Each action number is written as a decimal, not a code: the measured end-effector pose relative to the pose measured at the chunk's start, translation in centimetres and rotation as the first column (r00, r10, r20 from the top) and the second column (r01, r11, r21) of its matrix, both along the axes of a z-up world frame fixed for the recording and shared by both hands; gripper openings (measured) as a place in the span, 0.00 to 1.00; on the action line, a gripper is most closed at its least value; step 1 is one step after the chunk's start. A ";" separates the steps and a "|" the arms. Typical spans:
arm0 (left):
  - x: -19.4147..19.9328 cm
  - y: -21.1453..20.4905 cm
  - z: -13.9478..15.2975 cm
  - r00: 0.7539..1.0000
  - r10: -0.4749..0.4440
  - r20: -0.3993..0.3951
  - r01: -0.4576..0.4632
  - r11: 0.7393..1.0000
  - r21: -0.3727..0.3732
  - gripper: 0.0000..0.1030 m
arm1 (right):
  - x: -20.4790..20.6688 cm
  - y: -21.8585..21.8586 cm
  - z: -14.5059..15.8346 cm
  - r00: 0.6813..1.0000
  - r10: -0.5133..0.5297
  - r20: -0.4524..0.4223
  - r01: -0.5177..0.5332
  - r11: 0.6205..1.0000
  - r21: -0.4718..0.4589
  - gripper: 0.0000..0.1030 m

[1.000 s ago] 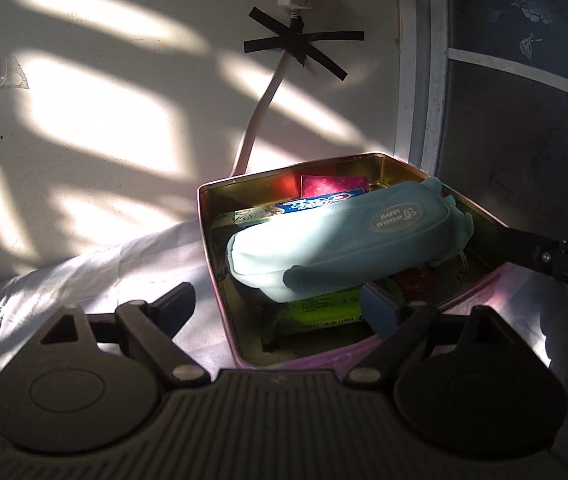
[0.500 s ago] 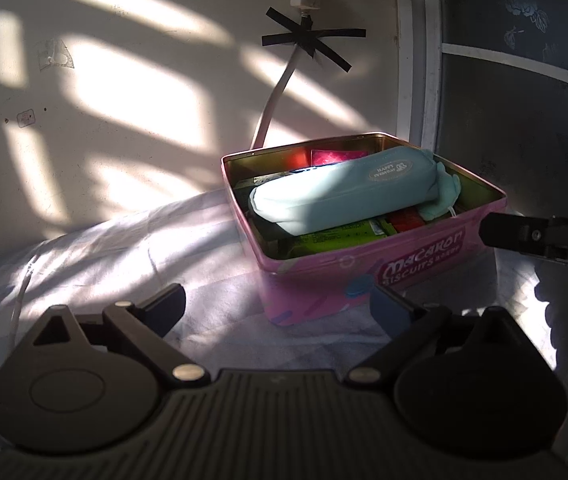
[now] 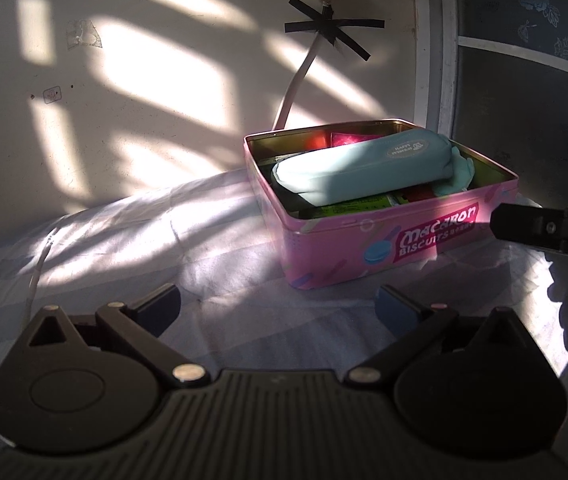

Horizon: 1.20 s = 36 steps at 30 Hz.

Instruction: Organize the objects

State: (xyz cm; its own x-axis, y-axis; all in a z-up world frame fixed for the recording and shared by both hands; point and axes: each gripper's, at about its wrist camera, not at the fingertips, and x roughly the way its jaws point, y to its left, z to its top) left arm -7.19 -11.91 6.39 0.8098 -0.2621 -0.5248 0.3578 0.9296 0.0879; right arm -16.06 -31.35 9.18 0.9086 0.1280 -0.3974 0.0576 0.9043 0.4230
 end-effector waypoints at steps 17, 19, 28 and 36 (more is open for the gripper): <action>-0.1 1.5 0.3 0.987 0.124 0.102 -0.122 0.992 -0.018 1.00 | 0.4 0.4 -0.2 1.000 0.017 -0.014 -0.017 1.000 0.017 0.82; 0.0 1.6 0.2 0.989 0.118 0.089 -0.116 0.993 -0.022 1.00 | 0.5 0.4 -0.4 1.000 0.018 -0.020 -0.018 1.000 0.022 0.83; 0.1 0.9 -0.5 0.991 0.108 0.076 -0.111 0.993 0.034 1.00 | 1.1 0.1 -1.2 0.999 0.014 -0.047 -0.011 0.999 0.050 0.83; 0.4 0.4 -1.1 0.992 0.109 0.064 -0.113 0.992 0.064 1.00 | 1.5 -0.3 -1.9 0.998 0.012 -0.062 -0.008 0.998 0.062 0.83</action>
